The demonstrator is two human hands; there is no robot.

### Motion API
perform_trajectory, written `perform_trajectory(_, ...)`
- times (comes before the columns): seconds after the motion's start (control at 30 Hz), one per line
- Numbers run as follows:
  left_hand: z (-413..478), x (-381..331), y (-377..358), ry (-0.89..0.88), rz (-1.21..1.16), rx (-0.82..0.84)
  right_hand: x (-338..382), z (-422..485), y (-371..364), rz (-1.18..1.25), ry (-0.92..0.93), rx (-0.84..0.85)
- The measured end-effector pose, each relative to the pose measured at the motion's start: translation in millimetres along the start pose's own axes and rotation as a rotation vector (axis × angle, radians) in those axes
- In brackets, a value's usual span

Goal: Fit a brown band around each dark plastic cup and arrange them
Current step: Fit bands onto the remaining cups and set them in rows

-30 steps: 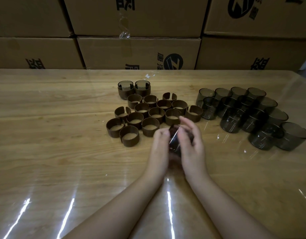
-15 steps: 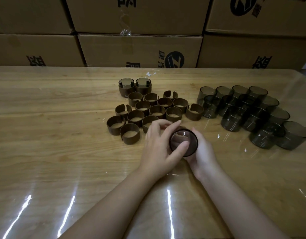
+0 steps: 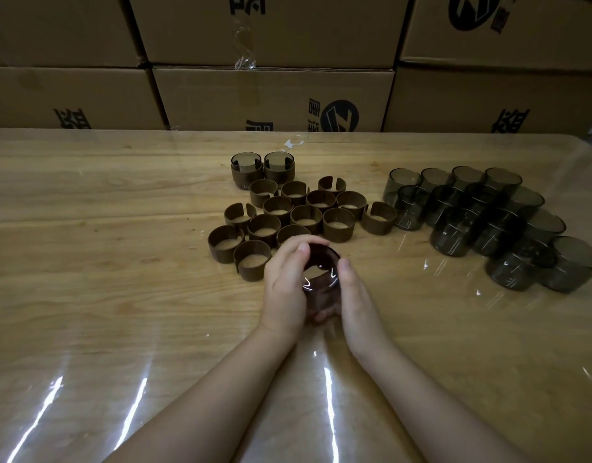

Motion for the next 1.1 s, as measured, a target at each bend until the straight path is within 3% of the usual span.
perform_trajectory(0.2,3,-1,-3,-0.143,0.211,0.168,1,-4,-3,-0.060,-0.018,0.041)
perform_trajectory(0.4,0,-5,-8,-0.258,0.336,0.175,0,0,5,-0.018,-0.086,-0.012)
perform_trajectory(0.53,0,3,-8,-0.148,0.215,0.136,5,1,4,-0.033,-0.051,-0.031)
perform_trajectory(0.8,4,18,11,0.037,0.120,-0.052,5,1,-8,-0.115,0.042,0.157)
perform_trajectory(1.1,5,36,-1,0.198,0.023,0.107,9,6,7,0.026,0.067,0.132)
Point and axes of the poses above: each hand's wrist, its own z-axis towards the middle knuckle, its own y-axis out of the back of the hand, x = y × z, the point moved 7 cm from there along z, towards the middle knuckle, and after that the axes turned 10 degrees about -y, right-handed, at the moved point
